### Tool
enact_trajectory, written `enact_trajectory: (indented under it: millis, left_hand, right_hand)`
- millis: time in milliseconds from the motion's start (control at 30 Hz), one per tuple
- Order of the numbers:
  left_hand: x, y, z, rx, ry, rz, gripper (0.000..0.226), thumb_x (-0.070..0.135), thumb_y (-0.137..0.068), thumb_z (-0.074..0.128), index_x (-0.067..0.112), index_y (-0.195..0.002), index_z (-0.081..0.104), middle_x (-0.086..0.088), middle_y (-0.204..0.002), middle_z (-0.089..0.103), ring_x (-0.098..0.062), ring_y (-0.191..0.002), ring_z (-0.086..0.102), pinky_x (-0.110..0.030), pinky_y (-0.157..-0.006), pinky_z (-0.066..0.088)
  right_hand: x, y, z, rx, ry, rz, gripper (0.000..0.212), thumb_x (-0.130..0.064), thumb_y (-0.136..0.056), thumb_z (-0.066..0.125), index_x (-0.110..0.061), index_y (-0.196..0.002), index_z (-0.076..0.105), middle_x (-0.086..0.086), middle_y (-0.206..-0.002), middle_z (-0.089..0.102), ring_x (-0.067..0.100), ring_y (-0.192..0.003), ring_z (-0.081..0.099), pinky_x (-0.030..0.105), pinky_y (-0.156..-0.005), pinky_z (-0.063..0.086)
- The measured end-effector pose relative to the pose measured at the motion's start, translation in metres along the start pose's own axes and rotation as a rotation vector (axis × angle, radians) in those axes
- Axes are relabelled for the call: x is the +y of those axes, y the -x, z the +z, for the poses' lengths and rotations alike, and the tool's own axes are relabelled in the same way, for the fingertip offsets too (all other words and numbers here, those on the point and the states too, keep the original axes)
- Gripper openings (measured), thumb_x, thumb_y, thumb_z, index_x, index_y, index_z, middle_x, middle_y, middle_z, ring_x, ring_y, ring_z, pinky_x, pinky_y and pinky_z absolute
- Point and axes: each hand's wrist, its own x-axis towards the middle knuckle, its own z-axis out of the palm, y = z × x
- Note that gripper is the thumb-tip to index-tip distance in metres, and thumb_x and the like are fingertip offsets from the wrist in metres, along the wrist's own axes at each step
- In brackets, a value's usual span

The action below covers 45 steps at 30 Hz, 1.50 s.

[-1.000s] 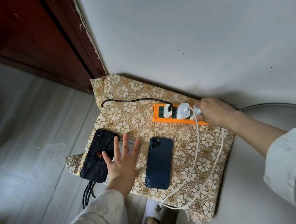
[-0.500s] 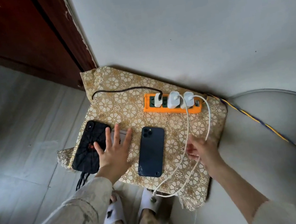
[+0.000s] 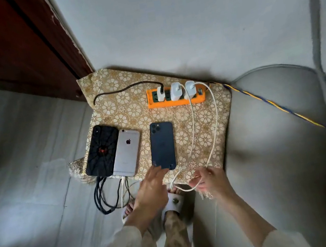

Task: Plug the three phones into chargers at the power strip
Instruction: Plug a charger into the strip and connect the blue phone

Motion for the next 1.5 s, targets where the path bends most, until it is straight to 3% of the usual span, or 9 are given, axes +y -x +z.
enact_trajectory:
  millis: [167, 333, 567, 733, 867, 1000, 1267, 1367, 1500]
  left_hand:
    - [0.016, 0.047, 0.016, -0.239, 0.176, -0.003, 0.059, 0.014, -0.090, 0.047, 0.026, -0.143, 0.024, 0.000, -0.153, 0.026, -0.019, -0.139, 0.028, -0.035, -0.115, 0.026]
    - [0.025, 0.050, 0.011, -0.282, 0.231, -0.017, 0.070, 0.012, -0.089, 0.049, 0.033, -0.145, 0.012, 0.003, -0.155, 0.019, -0.024, -0.134, 0.039, -0.029, -0.106, 0.032]
    - [0.023, 0.025, 0.042, -0.284, 0.178, -0.033, 0.049, 0.017, -0.090, 0.047, 0.024, -0.137, 0.034, -0.007, -0.139, 0.045, -0.025, -0.124, 0.047, -0.031, -0.097, 0.039]
    - [0.015, 0.020, 0.064, -0.207, 0.132, -0.090, 0.023, 0.024, -0.092, 0.047, 0.015, -0.110, 0.056, -0.017, -0.108, 0.066, -0.034, -0.101, 0.061, -0.037, -0.082, 0.046]
    - [0.002, 0.024, 0.081, -0.262, 0.032, -0.109, 0.027, 0.028, -0.094, 0.044, 0.009, -0.107, 0.058, -0.020, -0.107, 0.065, -0.036, -0.102, 0.059, -0.039, -0.081, 0.044]
    - [-0.012, 0.027, 0.091, -0.251, 0.048, -0.124, 0.024, 0.025, -0.095, 0.041, 0.012, -0.100, 0.061, -0.018, -0.106, 0.065, -0.035, -0.101, 0.059, -0.037, -0.079, 0.043]
    - [-0.019, 0.035, 0.096, -0.135, 0.116, -0.126, 0.022, 0.030, -0.093, 0.043, 0.017, -0.095, 0.060, -0.015, -0.102, 0.067, -0.037, -0.097, 0.060, -0.033, -0.068, 0.033]
    - [-0.023, 0.034, 0.095, -0.089, 0.120, -0.120, 0.022, 0.029, -0.093, 0.044, 0.016, -0.101, 0.061, -0.013, -0.104, 0.067, -0.034, -0.098, 0.060, -0.030, -0.068, 0.033]
    - [-0.029, 0.030, 0.096, -0.040, 0.101, -0.079, 0.024, 0.025, -0.093, 0.044, 0.013, -0.106, 0.059, -0.014, -0.106, 0.061, -0.035, -0.098, 0.059, -0.035, -0.075, 0.040]
  right_hand:
    - [-0.015, 0.035, -0.012, -0.087, -0.160, 0.006, 0.022, -0.013, -0.097, 0.044, -0.001, -0.082, 0.054, 0.021, -0.080, 0.066, 0.024, -0.063, 0.066, 0.022, -0.045, 0.053]
    - [-0.019, 0.051, -0.006, -0.150, -0.065, -0.065, 0.025, -0.011, -0.097, 0.040, -0.004, -0.077, 0.052, 0.035, -0.103, 0.063, 0.034, -0.092, 0.066, 0.032, -0.073, 0.056]
    - [-0.008, 0.032, -0.006, -0.201, -0.030, -0.067, 0.022, -0.010, -0.097, 0.041, 0.003, -0.083, 0.053, 0.036, -0.092, 0.063, 0.033, -0.076, 0.065, 0.036, -0.071, 0.057]
    - [0.008, 0.022, -0.009, -0.258, -0.063, -0.008, 0.017, -0.014, -0.096, 0.046, -0.002, -0.088, 0.056, 0.014, -0.077, 0.067, 0.024, -0.073, 0.066, 0.029, -0.072, 0.055]
    - [0.026, 0.011, -0.009, -0.300, -0.072, 0.035, 0.012, -0.016, -0.091, 0.054, -0.009, -0.099, 0.059, 0.008, -0.092, 0.068, 0.023, -0.087, 0.065, 0.033, -0.085, 0.051]
    - [0.040, 0.003, -0.003, -0.321, -0.078, 0.035, 0.008, -0.018, -0.090, 0.056, -0.012, -0.093, 0.061, 0.009, -0.096, 0.066, 0.023, -0.091, 0.063, 0.020, -0.069, 0.054]
    - [0.063, -0.006, 0.009, -0.280, 0.013, 0.150, 0.017, -0.015, -0.094, 0.046, -0.008, -0.088, 0.061, 0.015, -0.094, 0.063, 0.021, -0.083, 0.060, 0.027, -0.072, 0.049]
    - [0.067, -0.010, 0.012, -0.137, -0.213, 0.279, 0.019, -0.013, -0.097, 0.041, -0.003, -0.090, 0.056, 0.014, -0.087, 0.063, 0.019, -0.080, 0.062, 0.033, -0.085, 0.050]
    - [0.062, -0.021, 0.003, 0.034, -0.863, 0.398, 0.027, -0.008, -0.097, 0.036, 0.005, -0.119, 0.047, 0.019, -0.108, 0.053, 0.030, -0.129, 0.045, 0.036, -0.109, 0.037]
